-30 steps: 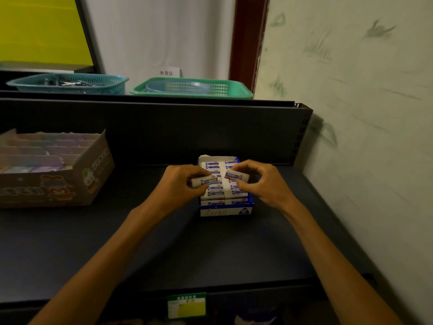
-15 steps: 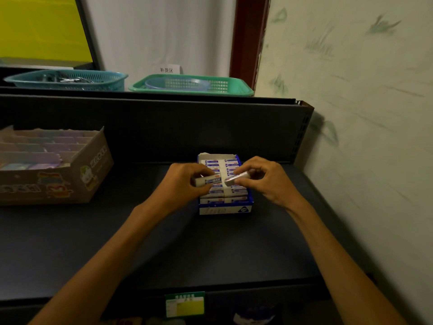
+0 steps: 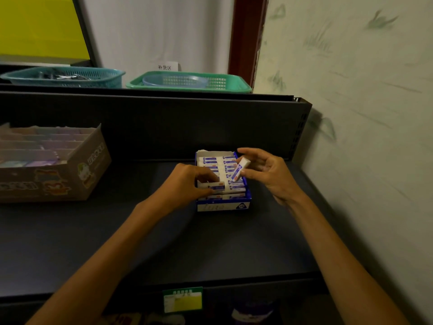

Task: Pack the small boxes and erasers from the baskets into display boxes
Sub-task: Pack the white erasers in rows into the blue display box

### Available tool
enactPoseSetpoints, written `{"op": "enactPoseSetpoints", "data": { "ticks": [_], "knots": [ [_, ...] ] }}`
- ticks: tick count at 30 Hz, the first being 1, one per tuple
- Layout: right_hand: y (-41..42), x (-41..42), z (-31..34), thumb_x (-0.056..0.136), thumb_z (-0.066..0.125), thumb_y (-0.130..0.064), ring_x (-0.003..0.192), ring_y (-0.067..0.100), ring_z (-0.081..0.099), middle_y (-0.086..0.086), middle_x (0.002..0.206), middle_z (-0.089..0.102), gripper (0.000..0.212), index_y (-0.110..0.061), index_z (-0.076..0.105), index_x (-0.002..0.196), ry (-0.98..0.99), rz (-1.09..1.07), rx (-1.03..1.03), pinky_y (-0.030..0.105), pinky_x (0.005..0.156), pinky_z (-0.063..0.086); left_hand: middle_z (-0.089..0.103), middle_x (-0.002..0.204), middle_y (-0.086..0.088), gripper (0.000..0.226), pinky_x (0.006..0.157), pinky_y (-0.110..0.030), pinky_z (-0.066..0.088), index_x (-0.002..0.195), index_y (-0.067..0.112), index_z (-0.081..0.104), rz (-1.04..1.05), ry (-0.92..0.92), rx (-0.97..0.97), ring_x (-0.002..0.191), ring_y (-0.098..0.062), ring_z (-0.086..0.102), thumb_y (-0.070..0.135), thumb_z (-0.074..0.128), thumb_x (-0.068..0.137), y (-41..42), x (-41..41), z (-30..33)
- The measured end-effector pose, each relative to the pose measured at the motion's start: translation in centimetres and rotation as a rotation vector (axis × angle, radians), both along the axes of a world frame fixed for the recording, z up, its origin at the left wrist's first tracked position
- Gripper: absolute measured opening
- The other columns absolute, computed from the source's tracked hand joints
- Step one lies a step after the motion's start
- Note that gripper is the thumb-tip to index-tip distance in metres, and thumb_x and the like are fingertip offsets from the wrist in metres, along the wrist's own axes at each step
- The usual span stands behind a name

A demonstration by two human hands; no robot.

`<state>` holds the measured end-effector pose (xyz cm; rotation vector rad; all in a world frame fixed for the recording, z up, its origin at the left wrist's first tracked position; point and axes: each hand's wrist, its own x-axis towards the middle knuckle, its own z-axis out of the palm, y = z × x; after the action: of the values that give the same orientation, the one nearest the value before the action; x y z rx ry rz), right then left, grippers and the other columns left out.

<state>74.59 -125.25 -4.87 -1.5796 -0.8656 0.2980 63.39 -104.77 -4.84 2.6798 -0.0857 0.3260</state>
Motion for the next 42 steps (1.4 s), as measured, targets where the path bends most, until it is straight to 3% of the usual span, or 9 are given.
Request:
{"op": "enactPoseSetpoints", "data": {
  "ticks": [3, 8, 12, 17, 20, 26, 32, 36, 42],
  "knots": [
    [0.1, 0.1, -0.1, 0.081, 0.066, 0.002, 0.111, 0.013, 0.061, 0.001, 0.117, 0.063, 0.043, -0.023, 0.054, 0.114, 0.033, -0.02, -0.003, 0.027, 0.083, 0.055, 0.058, 0.123, 0.006, 0.033, 0.078, -0.01, 0.04, 0.115, 0.026, 0.06, -0.016, 0.047, 0.024, 0.112, -0.004, 0.052, 0.022, 0.066, 0.083, -0.1, 0.1, 0.2],
    [0.3, 0.0, -0.2, 0.09, 0.056, -0.003, 0.109, 0.013, 0.061, -0.002, 0.118, 0.059, 0.03, -0.028, 0.059, 0.108, -0.001, -0.037, -0.039, 0.029, 0.081, 0.057, 0.055, 0.122, 0.007, 0.032, 0.077, -0.008, 0.036, 0.115, 0.024, 0.06, -0.038, 0.075, 0.101, 0.099, 0.006, 0.041, 0.021, 0.066, 0.084, -0.2, 0.1, 0.7],
    [0.2, 0.1, -0.2, 0.086, 0.063, -0.007, 0.108, 0.01, 0.061, -0.004, 0.118, 0.059, 0.038, -0.029, 0.054, 0.116, 0.025, -0.017, -0.041, 0.026, 0.079, 0.056, 0.056, 0.122, 0.005, 0.033, 0.072, -0.007, 0.039, 0.116, 0.023, 0.06, -0.056, 0.116, 0.108, 0.098, 0.003, 0.049, 0.023, 0.066, 0.084, -0.2, 0.2, 1.0],
    [0.3, 0.1, -0.2, 0.079, 0.069, -0.007, 0.103, 0.012, 0.064, 0.001, 0.115, 0.061, 0.035, -0.017, 0.056, 0.11, 0.055, -0.024, -0.076, 0.025, 0.076, 0.056, 0.06, 0.12, 0.005, 0.031, 0.082, -0.012, 0.04, 0.116, 0.022, 0.061, -0.062, 0.141, 0.12, 0.107, -0.003, 0.055, 0.022, 0.065, 0.085, -0.2, 0.2, 1.0],
    [0.3, -0.1, -0.1, 0.081, 0.067, -0.009, 0.102, 0.009, 0.064, 0.0, 0.114, 0.061, 0.031, -0.021, 0.058, 0.108, 0.026, -0.009, -0.095, 0.024, 0.076, 0.056, 0.058, 0.12, 0.004, 0.03, 0.083, -0.016, 0.042, 0.115, 0.021, 0.062, -0.075, 0.157, 0.148, 0.102, -0.003, 0.054, 0.023, 0.065, 0.085, -0.2, 0.3, 1.1],
    [0.1, -0.2, 0.1, 0.083, 0.067, -0.014, 0.107, 0.003, 0.061, -0.007, 0.119, 0.059, 0.035, -0.028, 0.059, 0.115, -0.061, 0.031, -0.162, 0.021, 0.079, 0.054, 0.057, 0.116, 0.002, 0.024, 0.082, -0.019, 0.045, 0.109, 0.02, 0.063, -0.081, 0.171, 0.207, 0.091, 0.0, 0.049, 0.024, 0.064, 0.085, 0.1, 0.8, 0.8],
    [0.4, -0.6, 0.7, 0.083, 0.069, -0.016, 0.099, 0.006, 0.061, -0.012, 0.113, 0.054, 0.028, -0.028, 0.058, 0.107, -0.329, 0.045, -0.391, 0.021, 0.078, 0.055, 0.059, 0.113, 0.004, 0.024, 0.081, -0.018, 0.044, 0.109, 0.02, 0.063, -0.094, 0.179, 0.233, 0.089, 0.0, 0.048, 0.024, 0.065, 0.085, 0.1, 1.1, 0.9],
    [1.0, -0.8, 0.8, 0.082, 0.071, -0.013, 0.107, 0.007, 0.056, -0.002, 0.119, 0.058, 0.037, -0.019, 0.06, 0.117, -0.457, 0.078, -0.518, 0.021, 0.085, 0.051, 0.058, 0.112, 0.004, 0.022, 0.08, -0.02, 0.045, 0.107, 0.021, 0.064, -0.086, 0.177, 0.229, 0.088, -0.001, 0.048, 0.024, 0.065, 0.085, 0.1, 1.0, 0.8],
    [1.1, -0.7, 1.3, 0.085, 0.068, -0.015, 0.11, 0.002, 0.048, 0.0, 0.126, 0.054, 0.033, -0.017, 0.062, 0.117, -0.535, 0.113, -0.653, 0.013, 0.082, 0.044, 0.058, 0.114, 0.003, 0.023, 0.089, -0.025, 0.047, 0.108, 0.022, 0.064, -0.087, 0.191, 0.234, 0.092, -0.001, 0.049, 0.025, 0.064, 0.086, 0.2, 1.0, 0.8]
  ]
}}
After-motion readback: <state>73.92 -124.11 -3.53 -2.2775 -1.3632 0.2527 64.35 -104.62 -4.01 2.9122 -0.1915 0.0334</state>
